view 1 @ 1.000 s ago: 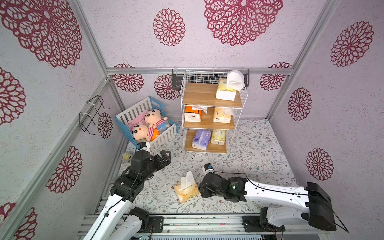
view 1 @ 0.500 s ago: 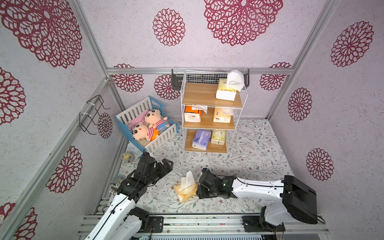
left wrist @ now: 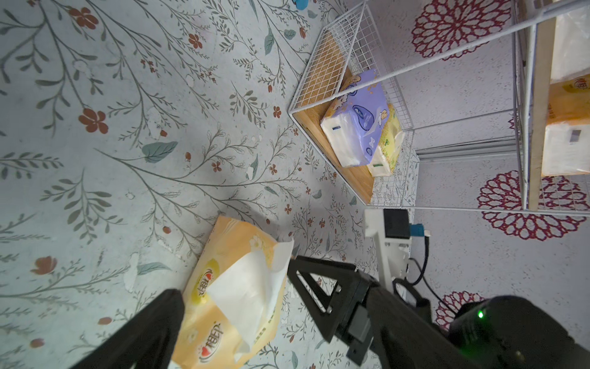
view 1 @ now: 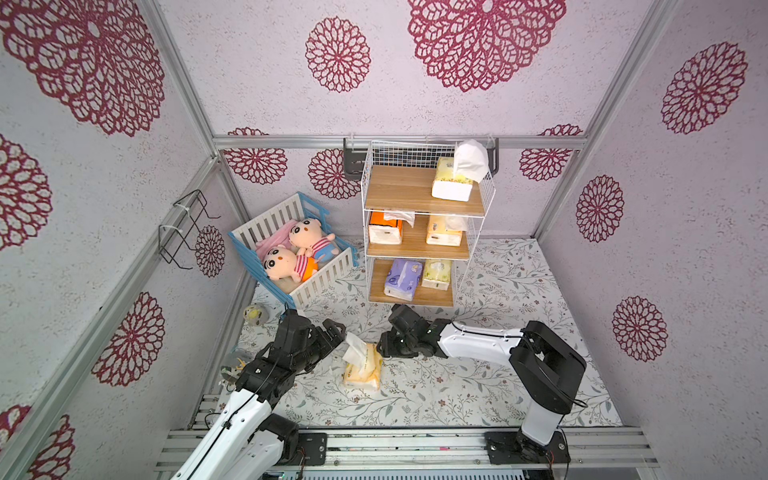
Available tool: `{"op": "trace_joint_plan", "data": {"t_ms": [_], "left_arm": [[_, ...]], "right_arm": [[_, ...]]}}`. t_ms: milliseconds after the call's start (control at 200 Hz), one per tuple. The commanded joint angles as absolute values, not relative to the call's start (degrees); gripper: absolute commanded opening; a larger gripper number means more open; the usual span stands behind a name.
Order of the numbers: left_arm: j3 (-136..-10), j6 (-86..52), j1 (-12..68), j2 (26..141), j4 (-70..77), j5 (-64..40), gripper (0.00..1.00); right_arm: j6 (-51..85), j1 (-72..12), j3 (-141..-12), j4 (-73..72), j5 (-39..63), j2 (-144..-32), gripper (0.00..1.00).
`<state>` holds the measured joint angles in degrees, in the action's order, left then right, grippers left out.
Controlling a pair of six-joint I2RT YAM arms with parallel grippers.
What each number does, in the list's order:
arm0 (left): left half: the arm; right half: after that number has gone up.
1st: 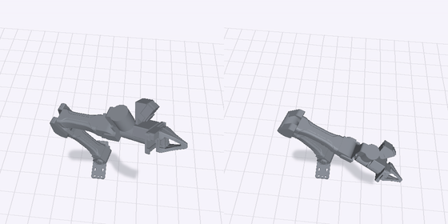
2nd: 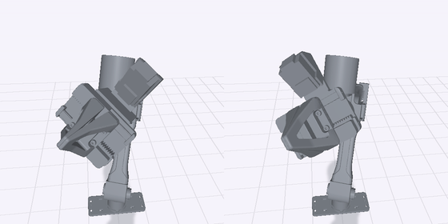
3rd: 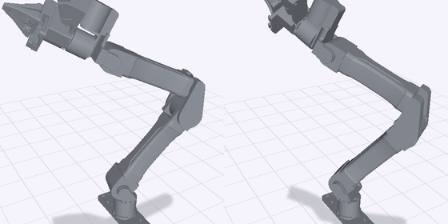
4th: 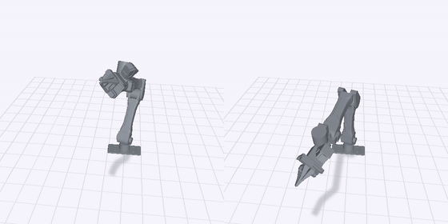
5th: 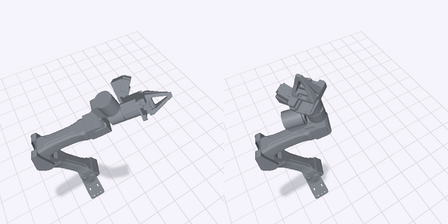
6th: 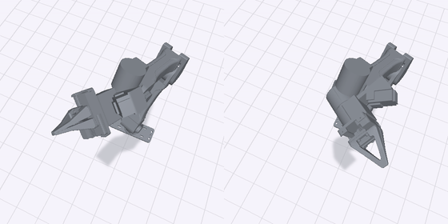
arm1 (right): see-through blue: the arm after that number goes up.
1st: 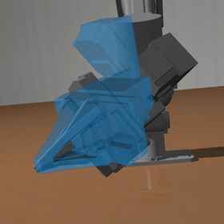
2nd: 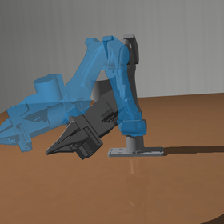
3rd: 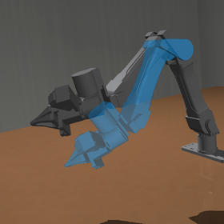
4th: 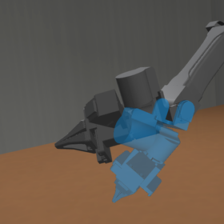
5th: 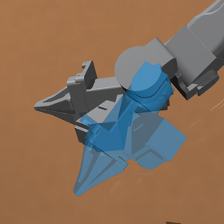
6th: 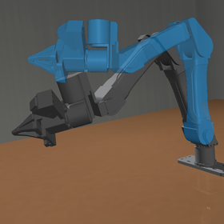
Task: Remove the tissue boxes from the shelf
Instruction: Adjust the box of tissues at the center of the board.
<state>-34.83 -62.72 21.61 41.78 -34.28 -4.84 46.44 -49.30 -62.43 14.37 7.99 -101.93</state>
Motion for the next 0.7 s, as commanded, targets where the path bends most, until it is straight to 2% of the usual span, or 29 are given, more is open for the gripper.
{"op": "trace_joint_plan", "data": {"t_ms": [0,160,385,525,696], "left_arm": [[-35.7,-62.5,22.1,39.8,-39.1,-3.0,0.97],[-36.0,-62.1,22.1,37.5,-45.9,-1.3,0.97],[-33.9,-63.3,22.2,37.5,-45.6,-6.3,0.97],[-31.2,-65.1,22.3,34.7,-37.9,-8.4,0.97],[-29.8,-67.3,22.3,33.8,-33.1,-8.4,0.97]], "right_arm": [[41.8,-47.6,-65.8,15.0,7.7,-98.2,0.54],[42.1,-48.2,-61.7,17.8,6.4,-90.6,0.54],[49.3,-53.6,-49.8,15.0,5.1,-80.5,0.5],[54.1,-56.9,-45.3,7.2,6.5,-81.0,0.48],[56.4,-57.7,-46.1,0.9,7.7,-85.8,0.49]]}}
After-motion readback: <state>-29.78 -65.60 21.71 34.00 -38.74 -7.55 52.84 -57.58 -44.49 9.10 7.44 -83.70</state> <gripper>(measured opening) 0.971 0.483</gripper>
